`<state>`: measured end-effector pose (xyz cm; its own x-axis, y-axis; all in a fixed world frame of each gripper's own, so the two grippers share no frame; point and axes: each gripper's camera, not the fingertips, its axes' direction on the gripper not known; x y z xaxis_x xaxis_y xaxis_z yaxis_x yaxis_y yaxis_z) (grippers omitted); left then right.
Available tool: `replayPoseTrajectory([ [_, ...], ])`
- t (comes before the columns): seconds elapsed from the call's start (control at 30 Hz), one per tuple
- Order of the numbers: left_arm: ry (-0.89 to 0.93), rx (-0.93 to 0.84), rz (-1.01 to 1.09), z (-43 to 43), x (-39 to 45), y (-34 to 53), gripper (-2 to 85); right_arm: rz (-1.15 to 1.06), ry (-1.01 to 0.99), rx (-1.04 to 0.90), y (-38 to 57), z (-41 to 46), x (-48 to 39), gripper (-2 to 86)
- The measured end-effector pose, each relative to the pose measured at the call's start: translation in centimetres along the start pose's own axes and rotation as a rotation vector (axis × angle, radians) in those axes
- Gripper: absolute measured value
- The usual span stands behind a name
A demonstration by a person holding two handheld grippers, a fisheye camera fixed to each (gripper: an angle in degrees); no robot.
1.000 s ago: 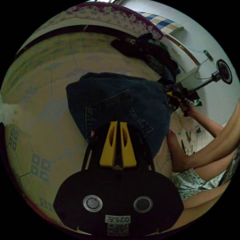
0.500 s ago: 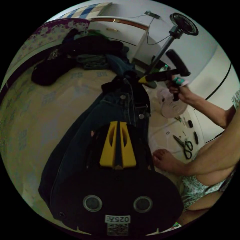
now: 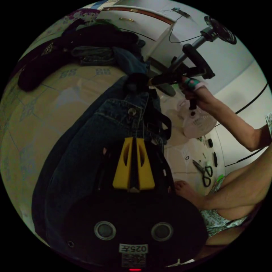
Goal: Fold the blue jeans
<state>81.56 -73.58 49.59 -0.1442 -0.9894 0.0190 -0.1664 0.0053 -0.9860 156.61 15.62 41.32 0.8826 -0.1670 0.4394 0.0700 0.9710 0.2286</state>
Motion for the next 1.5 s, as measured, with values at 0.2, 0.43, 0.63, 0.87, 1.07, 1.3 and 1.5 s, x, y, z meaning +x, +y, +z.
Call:
replayPoseTrajectory([
  [0.2,-0.047,0.011,0.009,-3.1,-0.2,1.5,-1.3,-0.078,-0.177,0.169,1.5,-0.9,-8.3,-0.9],
  [0.43,-0.131,0.241,-0.277,-17.3,-3.3,11.5,2.5,-0.150,0.151,-0.129,0.2,8.0,-17.3,-0.7],
  [0.63,-0.241,0.439,-0.881,-30.8,-7.6,31.3,10.6,-0.294,-0.279,0.225,5.7,3.5,-30.5,8.7],
  [0.87,0.037,0.384,-1.115,-31.1,-9.6,41.6,13.9,-1.162,-0.697,-0.236,7.8,10.9,-58.9,18.3],
  [1.07,0.084,0.327,-0.967,-31.8,-11.1,40.3,11.6,-2.023,-0.369,-0.777,17.2,18.0,-82.3,20.2],
  [1.3,0.211,0.339,-0.921,-33.0,-13.2,41.1,7.9,-2.582,0.372,-1.217,29.1,25.9,-91.0,16.2],
  [1.5,0.292,0.446,-0.925,-33.5,-14.2,42.3,2.9,-2.534,0.512,-1.543,31.4,28.7,-93.6,12.1],
])
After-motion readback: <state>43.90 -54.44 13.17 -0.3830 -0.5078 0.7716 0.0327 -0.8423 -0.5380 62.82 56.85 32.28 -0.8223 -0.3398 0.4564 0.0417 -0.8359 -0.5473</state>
